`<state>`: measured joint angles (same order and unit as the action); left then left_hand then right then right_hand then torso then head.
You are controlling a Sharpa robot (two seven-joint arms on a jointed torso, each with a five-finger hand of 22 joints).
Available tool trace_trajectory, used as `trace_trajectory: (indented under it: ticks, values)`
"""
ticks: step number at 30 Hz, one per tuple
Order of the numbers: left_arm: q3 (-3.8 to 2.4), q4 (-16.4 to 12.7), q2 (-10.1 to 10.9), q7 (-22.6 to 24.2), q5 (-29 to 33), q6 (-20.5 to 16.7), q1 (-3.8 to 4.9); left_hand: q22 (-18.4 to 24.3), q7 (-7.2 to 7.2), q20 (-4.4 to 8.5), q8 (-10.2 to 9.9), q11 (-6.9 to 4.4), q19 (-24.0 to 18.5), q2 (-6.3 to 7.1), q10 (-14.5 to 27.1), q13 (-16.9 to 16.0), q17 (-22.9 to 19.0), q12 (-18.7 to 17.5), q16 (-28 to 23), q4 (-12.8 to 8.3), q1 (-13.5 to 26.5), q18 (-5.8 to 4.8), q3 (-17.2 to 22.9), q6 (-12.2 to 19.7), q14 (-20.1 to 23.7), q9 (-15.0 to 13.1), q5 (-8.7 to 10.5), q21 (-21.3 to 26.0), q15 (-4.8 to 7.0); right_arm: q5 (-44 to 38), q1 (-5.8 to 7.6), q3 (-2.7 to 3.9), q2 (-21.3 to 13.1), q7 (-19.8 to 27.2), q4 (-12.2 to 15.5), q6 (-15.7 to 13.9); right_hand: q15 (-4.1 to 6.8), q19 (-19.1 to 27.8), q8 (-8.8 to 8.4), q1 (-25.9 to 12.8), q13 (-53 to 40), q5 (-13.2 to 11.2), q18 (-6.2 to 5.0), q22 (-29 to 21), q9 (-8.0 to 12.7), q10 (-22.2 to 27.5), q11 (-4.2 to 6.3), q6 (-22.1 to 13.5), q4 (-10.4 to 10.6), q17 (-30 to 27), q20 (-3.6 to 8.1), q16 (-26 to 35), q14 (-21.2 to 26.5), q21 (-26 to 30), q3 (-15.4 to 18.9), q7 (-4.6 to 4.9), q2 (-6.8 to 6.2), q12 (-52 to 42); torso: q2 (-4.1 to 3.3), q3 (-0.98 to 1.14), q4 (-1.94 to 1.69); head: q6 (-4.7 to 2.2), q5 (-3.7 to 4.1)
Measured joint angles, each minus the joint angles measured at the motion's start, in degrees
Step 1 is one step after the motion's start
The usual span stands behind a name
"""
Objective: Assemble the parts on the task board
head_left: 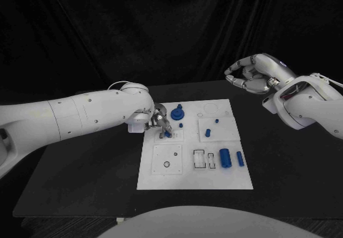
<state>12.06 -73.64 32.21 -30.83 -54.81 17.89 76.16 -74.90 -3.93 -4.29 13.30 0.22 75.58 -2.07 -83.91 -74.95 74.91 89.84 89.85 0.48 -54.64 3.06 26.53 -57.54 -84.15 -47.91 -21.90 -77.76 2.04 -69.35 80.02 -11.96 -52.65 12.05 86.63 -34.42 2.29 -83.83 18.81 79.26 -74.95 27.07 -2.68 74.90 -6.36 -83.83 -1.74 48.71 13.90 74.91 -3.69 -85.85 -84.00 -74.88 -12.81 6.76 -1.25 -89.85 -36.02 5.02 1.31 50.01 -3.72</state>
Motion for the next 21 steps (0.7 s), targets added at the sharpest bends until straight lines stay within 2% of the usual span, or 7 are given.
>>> trace_trajectory:
  ticks: [11, 21]
  values:
    - [0.07, 0.03, -0.17, 0.07, 0.01, -0.28, -0.20, 0.00, -0.10, 0.00, -0.22, 0.00, 0.00, -0.36, 0.00, 0.00, 0.00, 0.00, 0.00, 0.41, 0.36, 0.00, -0.12, 0.10, 0.00, 0.02, 0.55, 0.00, 0.00, 0.00, -0.03, 0.00, 0.10, -0.37, -0.18, 0.50, 0.00, 0.00, 0.00, 0.06, 0.01, 0.17, 0.00, 0.04, 0.00, 0.00, 0.00, 0.00, 0.00, 0.00, 0.00, 0.07, 0.00, 0.34, 0.00, 0.00, 0.06, 0.00, -0.02, 0.01, 0.07, 0.00, -0.23]
    - [0.08, 0.14, -0.40, 0.06, 0.00, 0.22, -0.24, -0.05, -0.08, -0.25, -1.22, 0.00, -0.25, -0.53, 0.00, 0.00, 0.00, 0.00, 0.00, 1.54, 1.74, 0.00, -0.76, 0.11, 0.00, -0.04, 5.72, 1.03, 0.00, 0.00, -0.04, 0.00, 0.15, -0.73, -0.23, 0.90, 0.00, 0.00, 0.00, 0.06, 0.02, 0.17, 0.00, 0.04, 0.04, 0.00, 0.00, 0.00, -0.16, 0.00, 0.00, 0.28, 0.00, 0.34, -0.16, 0.00, 0.06, 0.00, -0.05, 0.04, 0.10, 0.00, -0.38]
